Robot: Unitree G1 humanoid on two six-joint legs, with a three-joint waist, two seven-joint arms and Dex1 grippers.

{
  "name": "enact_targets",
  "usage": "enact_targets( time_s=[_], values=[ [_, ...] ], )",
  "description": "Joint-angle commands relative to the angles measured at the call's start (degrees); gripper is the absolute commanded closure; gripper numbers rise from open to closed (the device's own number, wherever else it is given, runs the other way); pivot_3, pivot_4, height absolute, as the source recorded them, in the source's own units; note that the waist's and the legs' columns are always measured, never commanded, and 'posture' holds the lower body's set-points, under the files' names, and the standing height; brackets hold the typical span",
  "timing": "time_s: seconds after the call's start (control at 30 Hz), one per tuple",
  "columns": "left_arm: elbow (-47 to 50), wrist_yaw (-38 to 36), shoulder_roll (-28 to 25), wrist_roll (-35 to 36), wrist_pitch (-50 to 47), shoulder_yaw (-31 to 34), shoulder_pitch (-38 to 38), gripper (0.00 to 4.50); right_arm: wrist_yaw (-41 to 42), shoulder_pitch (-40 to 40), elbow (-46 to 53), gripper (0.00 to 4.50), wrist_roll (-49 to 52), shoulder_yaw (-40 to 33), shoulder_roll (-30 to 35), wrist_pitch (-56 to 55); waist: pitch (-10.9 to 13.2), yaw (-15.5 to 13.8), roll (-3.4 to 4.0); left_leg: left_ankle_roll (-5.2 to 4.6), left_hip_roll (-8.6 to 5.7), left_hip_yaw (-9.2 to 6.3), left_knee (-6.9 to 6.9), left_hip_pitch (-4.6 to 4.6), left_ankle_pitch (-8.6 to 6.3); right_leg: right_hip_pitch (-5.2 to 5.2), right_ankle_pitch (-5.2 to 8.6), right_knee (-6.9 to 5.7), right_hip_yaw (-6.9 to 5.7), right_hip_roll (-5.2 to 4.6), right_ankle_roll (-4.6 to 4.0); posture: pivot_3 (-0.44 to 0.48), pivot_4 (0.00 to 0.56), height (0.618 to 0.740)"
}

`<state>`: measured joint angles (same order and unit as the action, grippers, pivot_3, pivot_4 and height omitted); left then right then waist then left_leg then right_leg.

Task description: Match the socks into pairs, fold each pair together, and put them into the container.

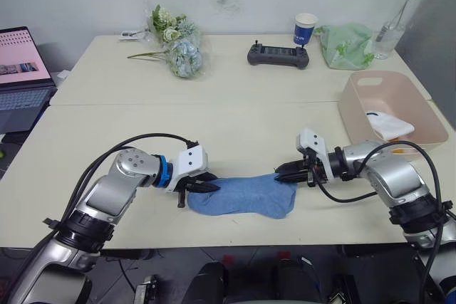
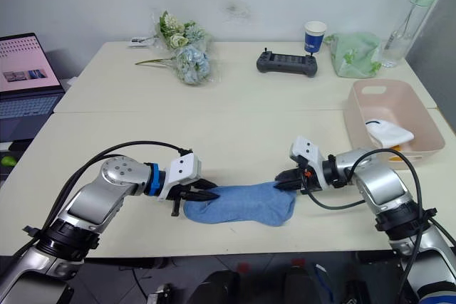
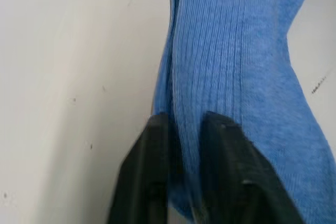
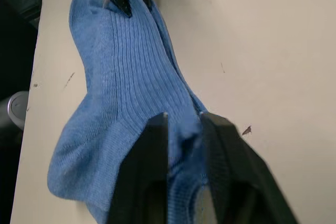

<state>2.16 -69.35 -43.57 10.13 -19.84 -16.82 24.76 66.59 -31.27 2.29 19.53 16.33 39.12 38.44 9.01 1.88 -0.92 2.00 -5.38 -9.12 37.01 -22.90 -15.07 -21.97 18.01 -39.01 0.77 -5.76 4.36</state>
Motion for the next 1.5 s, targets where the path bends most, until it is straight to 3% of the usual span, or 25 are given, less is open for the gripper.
enact_targets(
  time_s=[0.03,0.07,0.37,0.67,1.07,1.17,1.3,1.5],
  values=[
    [1.2,0.5,-1.7,0.9,0.0,4.0,0.1,2.31,0.0,0.2,5.4,2.47,4.2,-5.6,1.5,3.0,0.0,0.0,0.0,0.0,0.0,0.0,-0.01,-0.01,0.0,-0.01,0.0,0.0,0.01,0.0,0.0,0.0,0.15,0.74],
    [1.8,0.6,-2.3,1.8,-0.7,5.3,-0.4,2.06,-0.1,0.8,6.7,2.47,5.0,-6.5,2.1,3.7,0.0,0.0,0.0,0.0,0.0,-0.01,-0.01,-0.03,0.0,-0.04,0.0,-0.01,0.0,0.0,0.0,0.0,0.15,0.74],
    [10.2,2.9,-4.3,7.7,-3.2,15.1,-9.9,2.06,-1.4,9.6,17.1,2.47,6.7,-8.4,8.2,5.6,0.0,-0.1,0.0,-0.01,-0.01,-0.02,-0.01,-0.03,0.0,-0.02,0.0,0.01,0.02,-0.03,0.0,0.0,0.15,0.74],
    [15.3,7.1,-5.1,7.0,-5.8,15.9,-19.1,2.06,-5.2,13.2,15.8,2.47,1.2,-4.7,6.5,-0.5,0.0,-0.1,0.0,-0.02,0.0,0.0,-0.01,-0.01,-0.01,0.0,0.0,-0.01,0.03,-0.03,0.0,0.0,0.15,0.74],
    [16.0,9.4,-6.7,6.8,-6.8,16.6,-22.2,2.06,-4.7,13.1,11.7,2.47,-3.4,-1.3,5.4,-6.4,0.0,-0.1,0.0,-0.01,0.01,0.01,-0.03,0.0,-0.01,0.0,0.0,0.0,0.03,-0.02,0.0,0.0,0.15,0.74],
    [16.5,9.5,-6.7,7.1,-7.1,16.6,-22.4,2.01,-4.4,12.5,11.6,3.08,-2.5,-1.8,4.8,-5.6,0.0,-0.1,0.0,-0.01,0.01,0.01,-0.03,0.0,-0.01,0.0,0.0,0.0,0.03,-0.02,0.0,0.0,0.15,0.74],
    [16.8,9.3,-7.3,7.4,-7.0,17.4,-23.6,2.01,-3.7,12.0,12.7,4.46,-0.3,-3.1,4.9,-3.3,0.0,-0.1,0.0,-0.01,0.01,0.0,-0.03,0.0,-0.01,0.0,0.0,0.0,0.04,-0.03,0.0,0.0,0.15,0.74],
    [16.3,9.4,-7.3,8.2,-7.4,18.7,-23.6,2.01,-2.6,11.0,14.0,4.49,1.8,-4.1,5.7,-1.0,0.0,-0.2,0.0,-0.01,0.01,-0.01,-0.03,0.0,-0.01,0.01,0.0,0.01,0.03,-0.03,0.0,0.0,0.15,0.74]
  ],
)
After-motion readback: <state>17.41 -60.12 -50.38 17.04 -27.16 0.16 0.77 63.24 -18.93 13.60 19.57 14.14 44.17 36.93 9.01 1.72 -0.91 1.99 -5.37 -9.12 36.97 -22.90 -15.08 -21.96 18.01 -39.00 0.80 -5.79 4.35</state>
